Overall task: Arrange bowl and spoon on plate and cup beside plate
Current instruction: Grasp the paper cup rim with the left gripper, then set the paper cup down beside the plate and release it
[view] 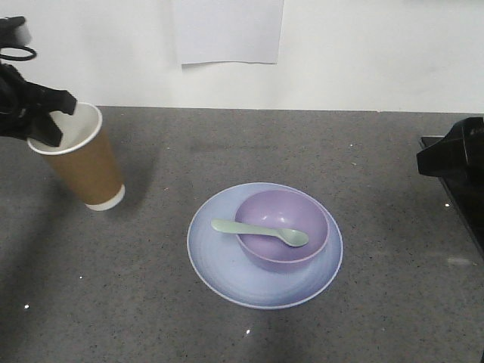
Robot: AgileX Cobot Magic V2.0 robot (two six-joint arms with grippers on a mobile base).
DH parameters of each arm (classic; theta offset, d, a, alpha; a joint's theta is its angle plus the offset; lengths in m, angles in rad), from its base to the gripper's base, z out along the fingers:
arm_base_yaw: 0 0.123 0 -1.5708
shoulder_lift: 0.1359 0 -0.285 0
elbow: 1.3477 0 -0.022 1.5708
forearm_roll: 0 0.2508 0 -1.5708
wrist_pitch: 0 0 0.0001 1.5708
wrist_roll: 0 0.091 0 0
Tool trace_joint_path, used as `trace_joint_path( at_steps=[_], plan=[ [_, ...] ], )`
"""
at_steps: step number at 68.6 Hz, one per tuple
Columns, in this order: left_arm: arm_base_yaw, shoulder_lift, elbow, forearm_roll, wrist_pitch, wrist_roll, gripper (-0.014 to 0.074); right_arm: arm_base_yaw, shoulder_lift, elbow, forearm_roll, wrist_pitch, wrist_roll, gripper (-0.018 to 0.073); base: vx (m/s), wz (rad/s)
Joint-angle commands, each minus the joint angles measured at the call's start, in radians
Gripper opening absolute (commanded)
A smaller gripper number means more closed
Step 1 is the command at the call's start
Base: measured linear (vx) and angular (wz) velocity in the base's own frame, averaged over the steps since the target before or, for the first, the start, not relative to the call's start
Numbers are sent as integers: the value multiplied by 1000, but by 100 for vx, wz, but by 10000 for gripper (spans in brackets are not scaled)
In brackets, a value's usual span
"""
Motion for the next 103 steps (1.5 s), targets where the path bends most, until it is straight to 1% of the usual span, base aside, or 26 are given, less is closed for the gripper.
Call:
trace_joint_path(
  at_steps=[1, 7, 20, 47, 80, 103],
  plan=[
    [-70, -38, -24, -27, -1, -2, -8, -6, -18, -22, 14, -60, -8, 505, 0, 0],
    [-124, -30, -24, -27, -6, -2, -8, -6, -18, -22, 14, -60, -8, 505, 0, 0],
    [-181, 8, -23, -26, -12, -2, -8, -6, -18, -22, 14, -60, -8, 505, 0, 0],
    [-182, 56, -23, -24, -35, -4, -8, -6, -18, -22, 14, -67, -8, 505, 0, 0],
    [-182, 108, -23, -26, -37, -2, -8, -6, -18, -22, 14, -68, -8, 505, 0, 0],
    [-182, 119, -23, -28, -31, -2, 18, -6, -18, -22, 14, -68, -8, 505, 0, 0]
  ],
)
